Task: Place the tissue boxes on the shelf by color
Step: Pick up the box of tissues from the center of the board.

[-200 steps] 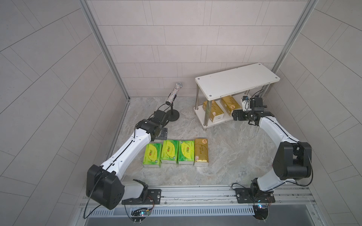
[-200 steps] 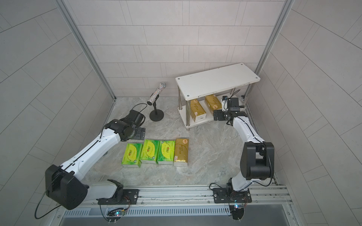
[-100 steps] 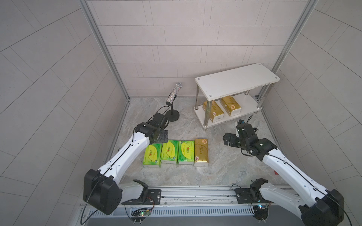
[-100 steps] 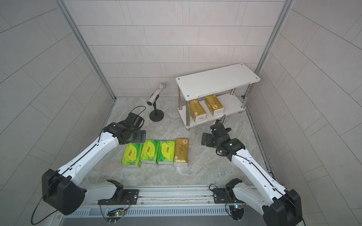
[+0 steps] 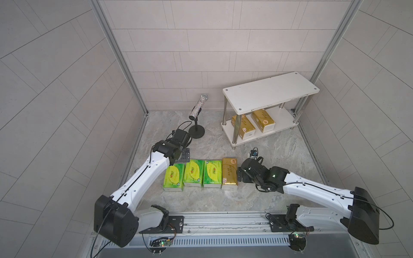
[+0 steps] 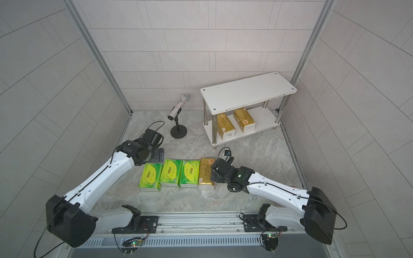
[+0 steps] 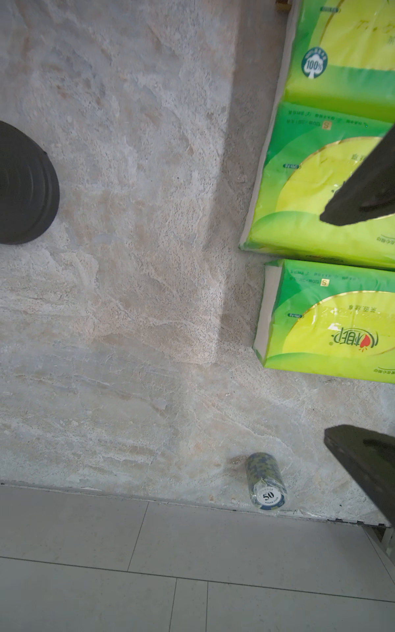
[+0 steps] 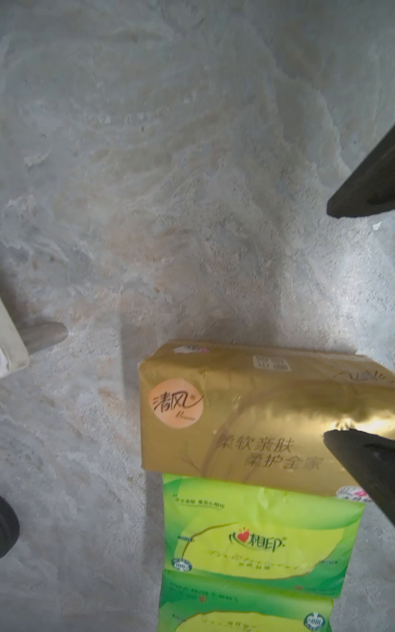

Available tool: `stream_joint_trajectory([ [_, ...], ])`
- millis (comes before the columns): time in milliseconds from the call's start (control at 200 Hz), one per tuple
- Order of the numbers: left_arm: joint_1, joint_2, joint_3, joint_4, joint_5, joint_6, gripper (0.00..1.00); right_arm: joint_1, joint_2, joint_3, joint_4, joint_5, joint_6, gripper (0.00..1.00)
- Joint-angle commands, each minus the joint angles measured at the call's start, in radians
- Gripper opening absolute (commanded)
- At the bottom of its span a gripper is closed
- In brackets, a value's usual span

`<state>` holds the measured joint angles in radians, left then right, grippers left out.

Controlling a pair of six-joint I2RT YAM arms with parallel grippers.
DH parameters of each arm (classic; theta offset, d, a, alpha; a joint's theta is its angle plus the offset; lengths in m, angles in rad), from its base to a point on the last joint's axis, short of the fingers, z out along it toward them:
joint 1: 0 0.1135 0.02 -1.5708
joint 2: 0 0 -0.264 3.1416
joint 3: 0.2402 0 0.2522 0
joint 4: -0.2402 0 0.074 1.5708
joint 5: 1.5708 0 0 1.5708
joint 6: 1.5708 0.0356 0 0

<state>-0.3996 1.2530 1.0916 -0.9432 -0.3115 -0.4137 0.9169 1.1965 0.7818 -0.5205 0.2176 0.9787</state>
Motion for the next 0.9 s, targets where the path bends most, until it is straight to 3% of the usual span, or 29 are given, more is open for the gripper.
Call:
stream_joint_trajectory([
  [0,0.005,0.003,0.009,-0.03,-0.01,-0.012,1.0,0.019,0.084,0.059,0.059,0.025,0.02,1.0],
  [630,0.005,0.023,0.029,-0.024,-0.009,-0.002,1.0,0.025,0.293,0.072,0.192,-0.124,-0.021,1.0],
  [895,0.005,0.03,0.034,-0.018,-0.002,-0.005,1.0,-0.004,0.256,0.043,0.157,-0.111,-0.042,0.85],
])
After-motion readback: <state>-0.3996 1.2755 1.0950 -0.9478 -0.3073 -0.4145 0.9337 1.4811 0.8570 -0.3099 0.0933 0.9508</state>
